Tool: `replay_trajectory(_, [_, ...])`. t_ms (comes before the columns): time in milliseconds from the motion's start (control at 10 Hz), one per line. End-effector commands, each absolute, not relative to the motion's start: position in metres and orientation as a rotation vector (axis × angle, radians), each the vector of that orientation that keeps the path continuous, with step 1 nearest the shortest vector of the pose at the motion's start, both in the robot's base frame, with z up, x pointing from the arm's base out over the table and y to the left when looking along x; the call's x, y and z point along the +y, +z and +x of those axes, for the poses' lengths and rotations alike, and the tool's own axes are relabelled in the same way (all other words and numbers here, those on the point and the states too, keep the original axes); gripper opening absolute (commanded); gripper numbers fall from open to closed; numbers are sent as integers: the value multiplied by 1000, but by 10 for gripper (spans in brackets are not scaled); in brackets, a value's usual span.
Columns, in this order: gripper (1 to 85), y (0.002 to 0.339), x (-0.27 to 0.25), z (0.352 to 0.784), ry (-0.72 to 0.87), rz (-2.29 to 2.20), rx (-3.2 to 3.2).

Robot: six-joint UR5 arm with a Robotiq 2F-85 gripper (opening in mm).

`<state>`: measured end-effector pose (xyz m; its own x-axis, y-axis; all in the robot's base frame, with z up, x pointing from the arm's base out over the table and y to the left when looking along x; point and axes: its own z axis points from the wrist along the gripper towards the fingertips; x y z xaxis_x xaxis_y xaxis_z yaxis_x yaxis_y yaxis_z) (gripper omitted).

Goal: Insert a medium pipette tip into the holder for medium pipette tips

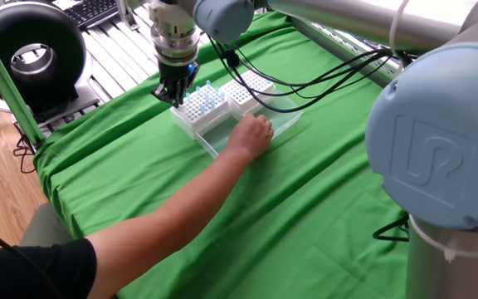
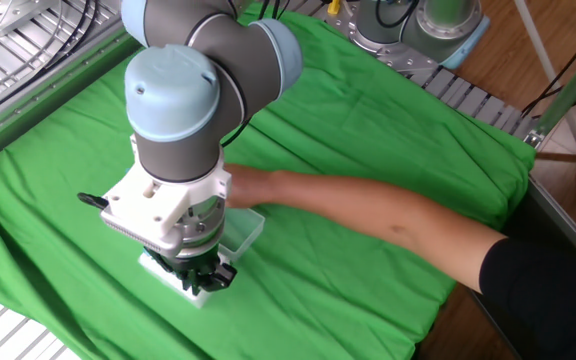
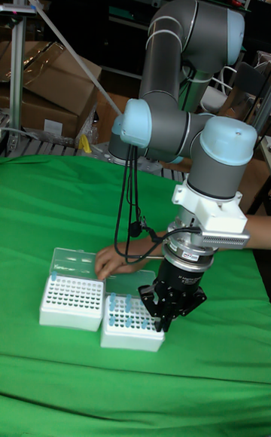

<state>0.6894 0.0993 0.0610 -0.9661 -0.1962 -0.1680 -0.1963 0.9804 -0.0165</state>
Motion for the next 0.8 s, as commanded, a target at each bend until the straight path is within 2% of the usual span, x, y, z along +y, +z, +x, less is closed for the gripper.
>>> replay_trajectory(0, [80,64,94,681,-7,-244,2992])
replay_trajectory(200, [10,69,95,678,-23,-214,3015])
replay_trajectory(700, [10,110,103,658,-64,-191,3105])
